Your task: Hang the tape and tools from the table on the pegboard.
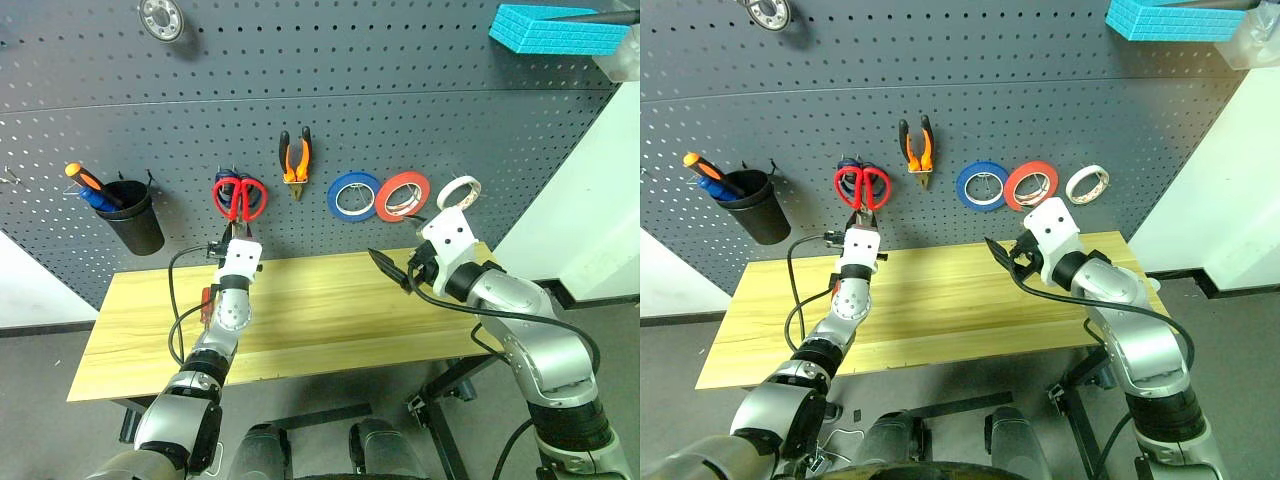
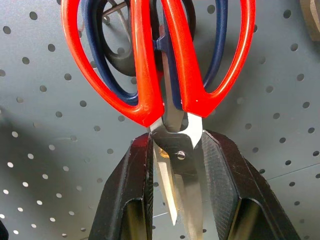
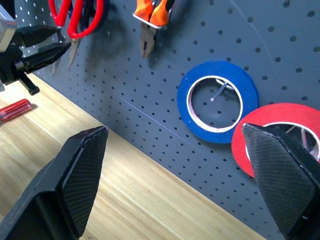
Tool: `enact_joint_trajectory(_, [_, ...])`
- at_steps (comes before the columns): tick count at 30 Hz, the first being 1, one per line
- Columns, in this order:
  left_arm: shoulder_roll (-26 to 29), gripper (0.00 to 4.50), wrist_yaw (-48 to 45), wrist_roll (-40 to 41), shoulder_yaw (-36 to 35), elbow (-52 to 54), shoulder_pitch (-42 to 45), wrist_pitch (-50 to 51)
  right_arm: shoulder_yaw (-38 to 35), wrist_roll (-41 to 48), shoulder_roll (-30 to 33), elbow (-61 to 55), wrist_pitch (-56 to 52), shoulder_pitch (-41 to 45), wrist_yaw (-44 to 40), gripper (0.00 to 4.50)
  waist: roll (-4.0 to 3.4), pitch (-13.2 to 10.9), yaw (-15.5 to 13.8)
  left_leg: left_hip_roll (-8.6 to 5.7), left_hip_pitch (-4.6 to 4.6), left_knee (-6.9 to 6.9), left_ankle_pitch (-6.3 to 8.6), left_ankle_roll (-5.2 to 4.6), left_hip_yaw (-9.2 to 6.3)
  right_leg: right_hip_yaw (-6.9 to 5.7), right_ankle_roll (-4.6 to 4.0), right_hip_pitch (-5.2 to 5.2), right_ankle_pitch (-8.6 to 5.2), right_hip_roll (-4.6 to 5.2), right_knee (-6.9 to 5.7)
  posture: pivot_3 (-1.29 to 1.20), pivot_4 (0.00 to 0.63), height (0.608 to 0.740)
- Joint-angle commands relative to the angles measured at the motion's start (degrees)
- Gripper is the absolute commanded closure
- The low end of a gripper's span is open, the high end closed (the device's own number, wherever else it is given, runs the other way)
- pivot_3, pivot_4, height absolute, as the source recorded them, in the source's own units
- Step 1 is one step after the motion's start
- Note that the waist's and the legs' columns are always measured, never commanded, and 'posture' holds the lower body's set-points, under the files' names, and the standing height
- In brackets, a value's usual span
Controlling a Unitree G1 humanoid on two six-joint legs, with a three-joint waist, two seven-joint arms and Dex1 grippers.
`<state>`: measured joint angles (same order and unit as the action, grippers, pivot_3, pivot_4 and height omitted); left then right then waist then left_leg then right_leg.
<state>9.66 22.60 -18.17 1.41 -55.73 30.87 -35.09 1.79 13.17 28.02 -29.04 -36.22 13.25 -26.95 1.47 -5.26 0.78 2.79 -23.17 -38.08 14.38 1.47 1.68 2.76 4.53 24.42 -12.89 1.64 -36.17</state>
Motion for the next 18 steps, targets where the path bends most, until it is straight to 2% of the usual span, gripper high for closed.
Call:
enact_joint_trajectory(1, [0.01, 2.19, -0.92, 0.46, 0.6, -0.59, -0.66, 1.5, -1.64, 2.37, -1.03, -3.63, 2.89, 0.87, -0.88, 0.0, -0.02, 0.01, 0.05, 0.0, 0.0, 0.0, 0.0, 0.0, 0.0, 0.0, 0.0, 0.0, 0.0, 0.0, 0.0, -0.02, 0.045, 0.712])
enact_joint_trajectory(5, [0.53, 0.87, -0.5, 1.73, -0.85, -1.48, -0.86, 1.64, -0.98, 4.66, -2.4, -4.6, 8.09, 0.71, -3.6, 0.0, -0.01, 0.01, 0.05, 0.01, 0.0, 0.0, 0.0, 0.0, -0.01, 0.0, 0.01, 0.01, 0.0, -0.02, 0.0, 0.0, 0.044, 0.712])
enact_joint_trajectory(12, [2.42, 0.87, -2.06, 5.02, -2.98, -1.0, -3.05, 2.79, 1.74, 5.13, -2.94, -5.09, 16.86, -2.27, -8.14, 0.0, 0.04, 0.05, -0.1, 0.01, -0.01, 0.0, 0.0, 0.0, -0.01, 0.0, 0.02, 0.0, 0.01, -0.01, -0.01, 0.02, 0.041, 0.712])
enact_joint_trajectory(18, [6.49, 0.87, -7.14, 12.61, -8.88, 5.9, -10.68, 8.89, 3.32, 6.39, -2.24, -4.8, 18.77, -3.42, -11.37, 0.0, 0.11, 0.14, 0.04, 0.03, 0.04, 0.01, 0.0, 0.0, 0.0, 0.01, 0.01, 0.0, 0.01, -0.01, -0.03, 0.04, 0.035, 0.712])
